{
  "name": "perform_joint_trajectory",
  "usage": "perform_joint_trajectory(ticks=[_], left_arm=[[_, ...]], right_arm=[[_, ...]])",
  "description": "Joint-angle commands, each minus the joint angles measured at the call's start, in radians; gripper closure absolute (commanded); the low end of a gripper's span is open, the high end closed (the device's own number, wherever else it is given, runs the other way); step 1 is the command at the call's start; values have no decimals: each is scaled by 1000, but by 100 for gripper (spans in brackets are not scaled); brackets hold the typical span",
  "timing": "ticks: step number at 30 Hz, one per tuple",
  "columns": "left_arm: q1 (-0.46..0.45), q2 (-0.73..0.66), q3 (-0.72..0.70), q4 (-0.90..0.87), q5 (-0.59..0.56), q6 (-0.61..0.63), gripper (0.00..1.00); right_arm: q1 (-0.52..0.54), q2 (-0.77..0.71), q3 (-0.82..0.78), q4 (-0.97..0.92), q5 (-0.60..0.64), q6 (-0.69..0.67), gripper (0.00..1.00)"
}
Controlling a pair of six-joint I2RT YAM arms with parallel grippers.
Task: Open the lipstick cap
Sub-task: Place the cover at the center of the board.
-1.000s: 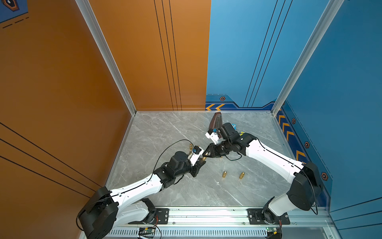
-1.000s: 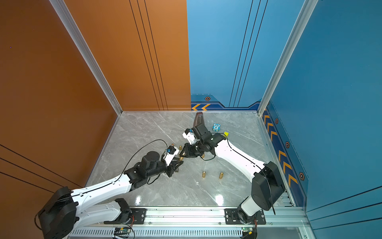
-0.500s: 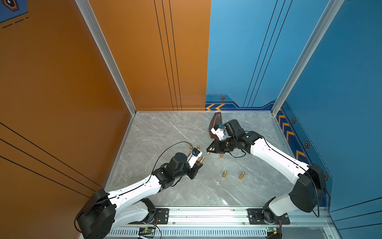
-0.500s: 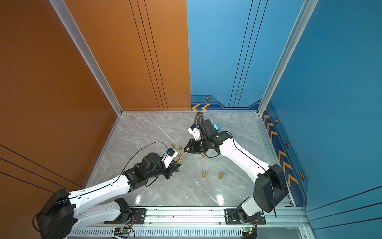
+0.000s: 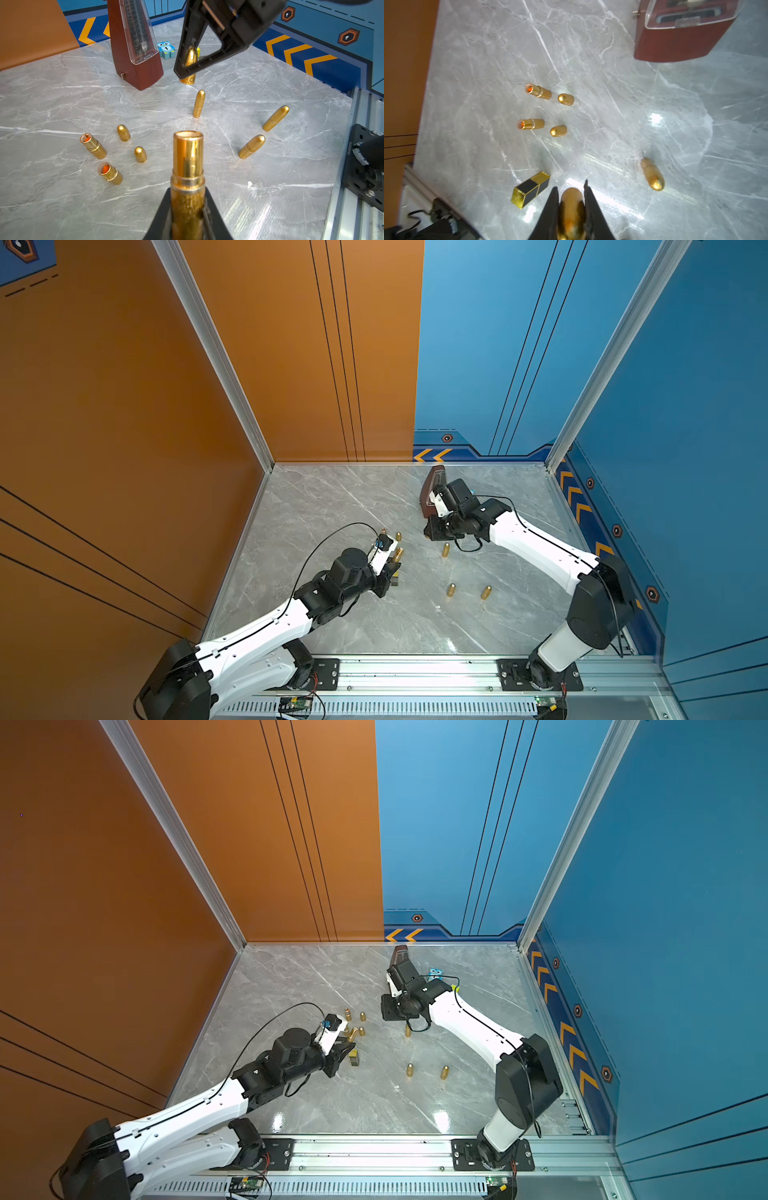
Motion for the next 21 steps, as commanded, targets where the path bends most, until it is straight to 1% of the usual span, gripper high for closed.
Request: perform_joint_trajectory(ticks=[1,4,10,16,21], left_arm=[[11,1,-10,-2,-51,-15,100],[20,-6,-15,9,-80,-16,100],[51,-13,-39,45,-81,-26,100],[71,-20,-55,78,-85,-30,100],[86,-13,-46,79,-73,-38,100]], right_arm=[[13,84,54,-25,155,-30,81],[23,158,90,-9,192,-44,81],[24,274,149,24,241,-56,82],[14,376,235,31,255,-75,82],[-3,421,232,46,217,-72,82]])
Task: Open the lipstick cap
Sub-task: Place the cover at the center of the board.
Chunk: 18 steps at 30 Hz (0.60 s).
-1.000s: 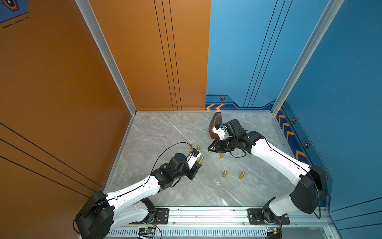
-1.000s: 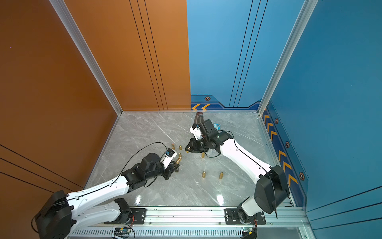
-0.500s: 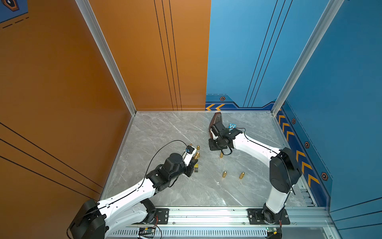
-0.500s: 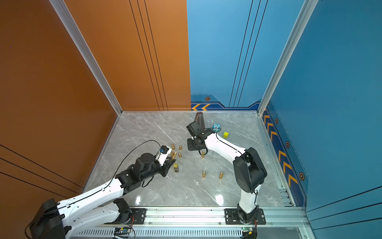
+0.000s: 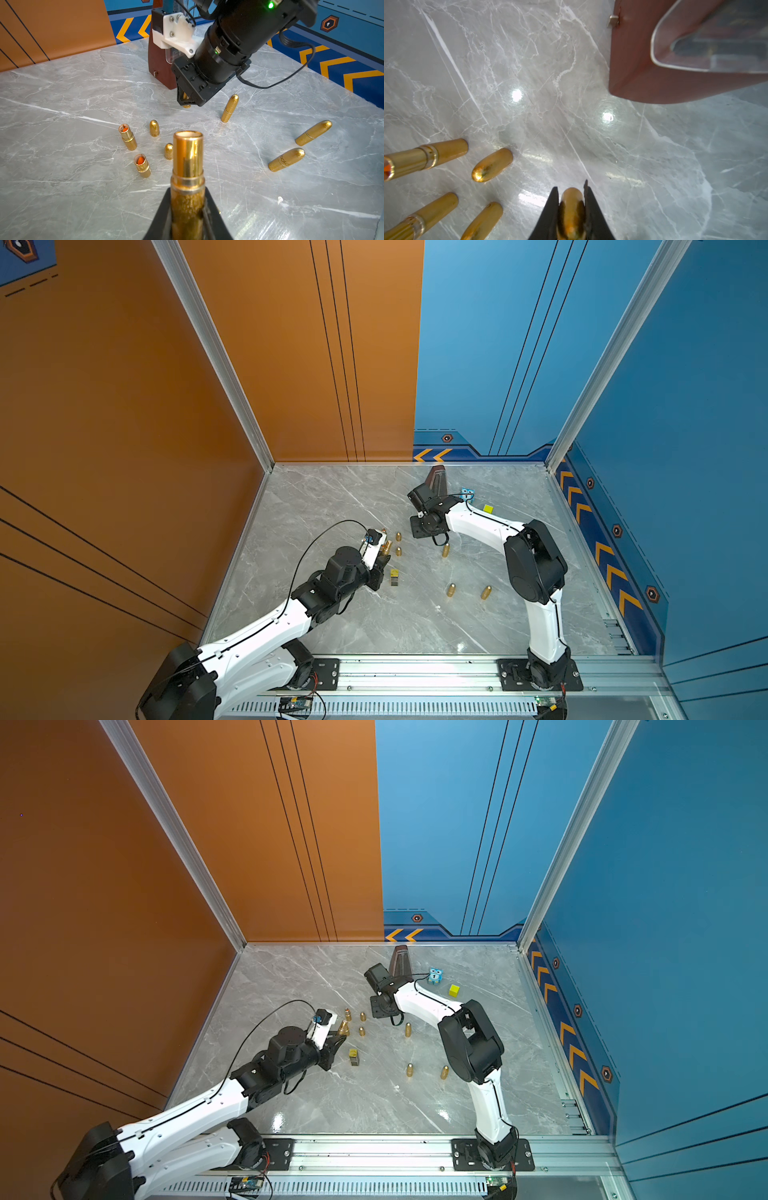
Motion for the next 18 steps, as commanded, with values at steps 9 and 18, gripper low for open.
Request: perform_joint_trajectory(ticks=[9,18], left_arm=[[12,9,5,29,-8,-16,100],[12,23,6,37,-11,-26,100]], right_arm=[[-29,56,-27,69,-38,-33,82],[-29,61,-49,77,-32,-47,81]])
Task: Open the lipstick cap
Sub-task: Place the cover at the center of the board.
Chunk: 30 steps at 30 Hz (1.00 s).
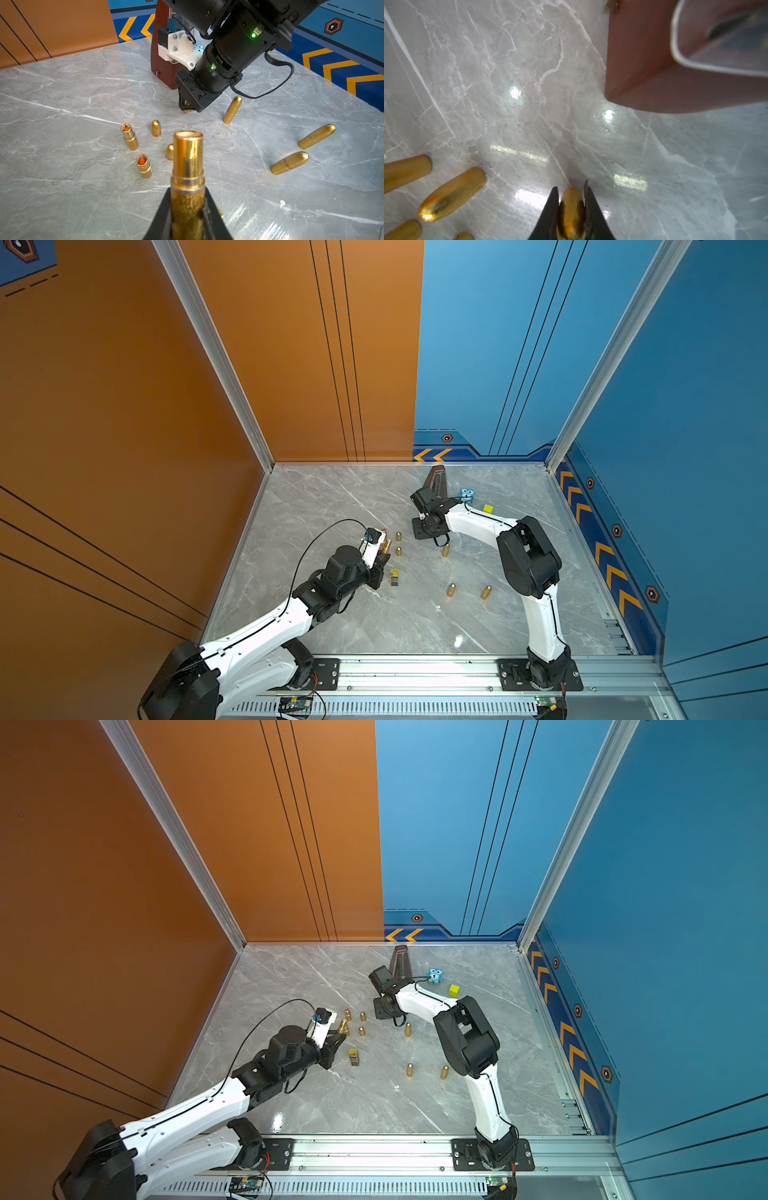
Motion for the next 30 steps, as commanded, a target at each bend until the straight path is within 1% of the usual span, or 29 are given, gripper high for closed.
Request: perform_joint_trajectory(ticks=[1,9,18,22,25,29,30], left_arm=[[9,5,7,29,-9,-12,100],[9,7,2,28,-4,-11,100],[9,-2,-4,29,-3,-9,100],[10,-5,1,29,8,-7,100],[8,-8,4,28,28,-3,100],[9,-5,15,29,54,8,100],[7,-1,19,28,68,11,100]], right_arm=[[-3,19,-19,10,-5,-21,81],[0,26,-33,12,-14,-25,76],[0,19,-31,5,-30,-22,65],[2,-39,-32,-3,-40,-20,59],[3,-118,-41,-23,-45,-15,52],[-5,-224,-101,-39,-57,-2,48],[-12,-255,-123,-41,-84,4,47]])
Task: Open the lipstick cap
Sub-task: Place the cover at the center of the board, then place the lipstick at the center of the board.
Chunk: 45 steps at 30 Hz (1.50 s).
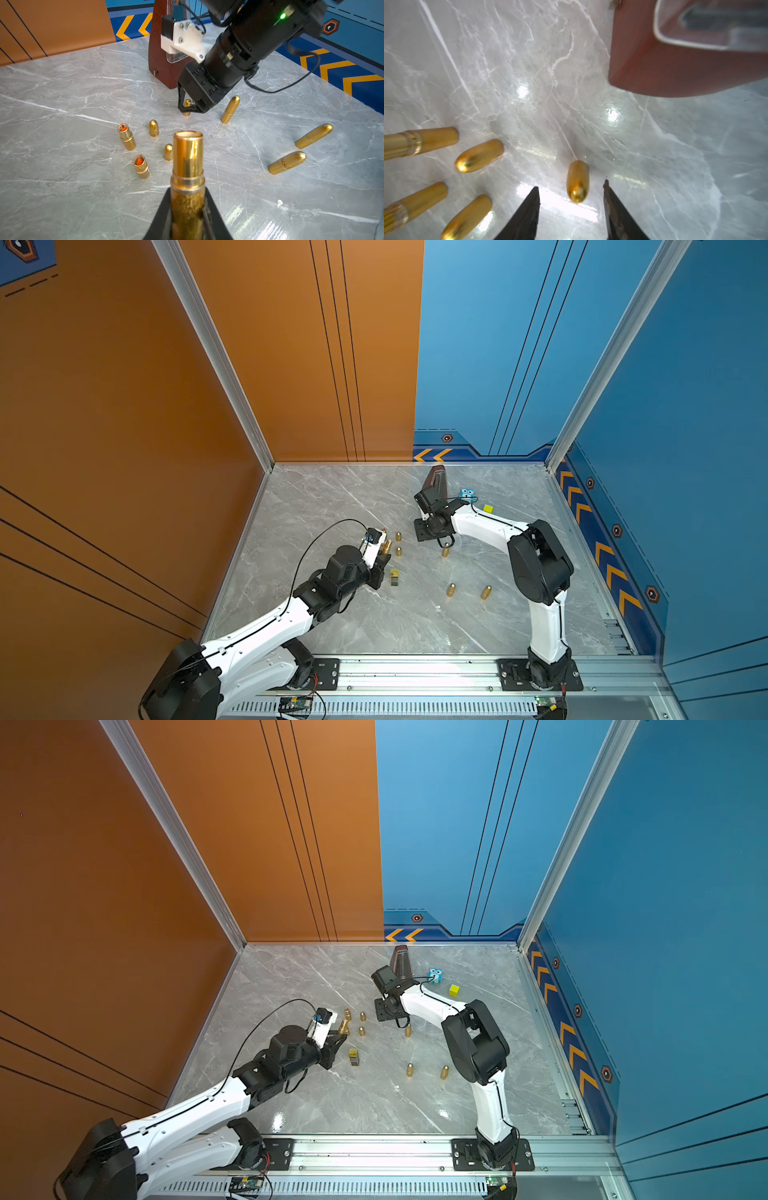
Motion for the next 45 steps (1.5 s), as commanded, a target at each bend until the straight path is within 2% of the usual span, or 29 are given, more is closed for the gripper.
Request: perform_joint_trajectory(ticks=[1,6,12,17,26,37,45], left_arm=[[6,-3,24,21,59,15,100],[-20,25,48,22,76,37,100],[-54,68,68,58,72,46,100],[-78,110,101,66,67,48,100],[-120,139,129,77,45,52,100],[-140,148,137,82,5,56,100],[-140,148,140,82,-7,50,100]], right_arm=[[-19,-132,-57,-43,-69,24,46],[-33,-308,-148,-68,-215,25,42],[-21,-446,-215,-71,-490,60,39],[22,-503,-263,-34,-585,99,37],[70,-513,-302,59,-581,161,40],[82,-470,-313,101,-593,174,64],[82,-440,-309,109,-605,178,73]])
